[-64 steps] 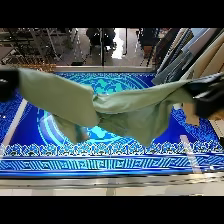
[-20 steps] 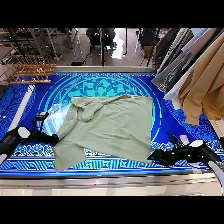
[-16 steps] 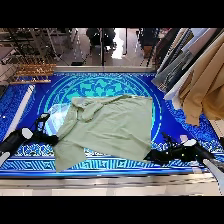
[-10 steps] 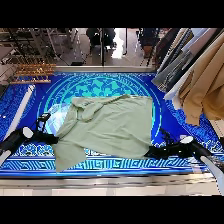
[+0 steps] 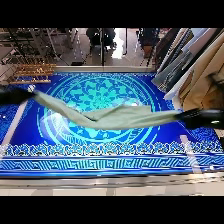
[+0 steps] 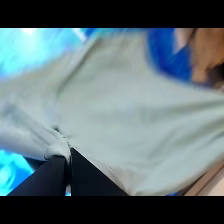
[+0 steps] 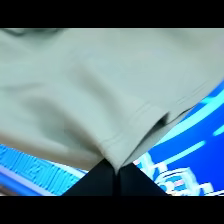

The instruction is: Fold the clothes and pants, and hang the long-sleeved shirts on hangers.

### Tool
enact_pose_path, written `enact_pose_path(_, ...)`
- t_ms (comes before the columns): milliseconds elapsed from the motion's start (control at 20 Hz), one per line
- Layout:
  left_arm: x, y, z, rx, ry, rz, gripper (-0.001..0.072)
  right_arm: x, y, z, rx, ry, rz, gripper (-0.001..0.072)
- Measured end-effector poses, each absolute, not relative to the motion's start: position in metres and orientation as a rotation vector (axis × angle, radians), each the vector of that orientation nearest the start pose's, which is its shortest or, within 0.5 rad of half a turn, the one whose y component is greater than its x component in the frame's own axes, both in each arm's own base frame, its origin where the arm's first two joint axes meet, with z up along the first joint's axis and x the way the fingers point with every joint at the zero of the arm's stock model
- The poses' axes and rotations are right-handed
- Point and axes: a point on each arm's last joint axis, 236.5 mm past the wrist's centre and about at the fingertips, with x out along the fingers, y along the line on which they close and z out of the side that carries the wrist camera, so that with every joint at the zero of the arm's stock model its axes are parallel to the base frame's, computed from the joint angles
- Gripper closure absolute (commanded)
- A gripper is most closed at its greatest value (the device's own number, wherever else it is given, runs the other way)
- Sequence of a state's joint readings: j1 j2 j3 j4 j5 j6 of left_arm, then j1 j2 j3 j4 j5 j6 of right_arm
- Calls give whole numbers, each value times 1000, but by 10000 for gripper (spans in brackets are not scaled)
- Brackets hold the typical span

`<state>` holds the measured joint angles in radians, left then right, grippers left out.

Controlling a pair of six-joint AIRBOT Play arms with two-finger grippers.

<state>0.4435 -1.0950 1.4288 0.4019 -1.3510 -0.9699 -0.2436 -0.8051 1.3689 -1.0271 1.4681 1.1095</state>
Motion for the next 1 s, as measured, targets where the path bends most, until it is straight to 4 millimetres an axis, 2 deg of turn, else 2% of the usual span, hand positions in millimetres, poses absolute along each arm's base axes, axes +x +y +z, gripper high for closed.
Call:
enact_pose_path(100, 354, -44, 425, -548, 103, -788, 708, 266, 34, 356, -185, 473, 266, 699)
enact_pose_path(150, 327, -29, 488, -624, -105, -831, 709, 244, 29, 410, -238, 326, 192, 699)
enact_pose_path(200, 293, -11, 540, -687, -299, -865, 709, 221, 27, 456, -275, 188, 132, 699)
enact_pose_path(250, 254, 4, 583, -732, -474, -902, 708, 194, 27, 499, -303, 52, 81, 699)
enact_pose_path(300, 224, 14, 609, -752, -591, -926, 709, 172, 29, 530, -319, -56, 46, 699)
enact_pose_path(350, 202, 20, 626, -758, -671, -935, 708, 154, 31, 555, -328, -146, 23, 699)
enact_pose_path(400, 190, 23, 634, -757, -713, -927, 708, 144, 33, 569, -333, -198, 14, 699)
enact_pose_path(450, 186, 24, 637, -749, -730, -906, 708, 143, 34, 576, -327, -225, 14, 699)
enact_pose_path(500, 189, 23, 636, -731, -721, -869, 708, 151, 33, 577, -320, -223, 22, 699)
enact_pose_path(550, 199, 22, 630, -710, -683, -819, 708, 169, 31, 572, -307, -193, 37, 699)
enact_pose_path(600, 219, 21, 616, -683, -609, -747, 708, 190, 29, 561, -288, -146, 58, 699)
enact_pose_path(700, 266, 24, 576, -665, -435, -615, 708, 247, 23, 522, -237, 0, 112, 699)
enact_pose_path(800, 319, 23, 511, -674, -219, -517, 707, 308, 17, 465, -172, 184, 174, 699)
enact_pose_path(850, 346, 22, 472, -686, -112, -481, 706, 340, 16, 429, -132, 291, 213, 698)
enact_pose_path(1000, 423, 5, 327, -731, 215, -368, 707, 420, 16, 303, -23, 608, 301, 698)
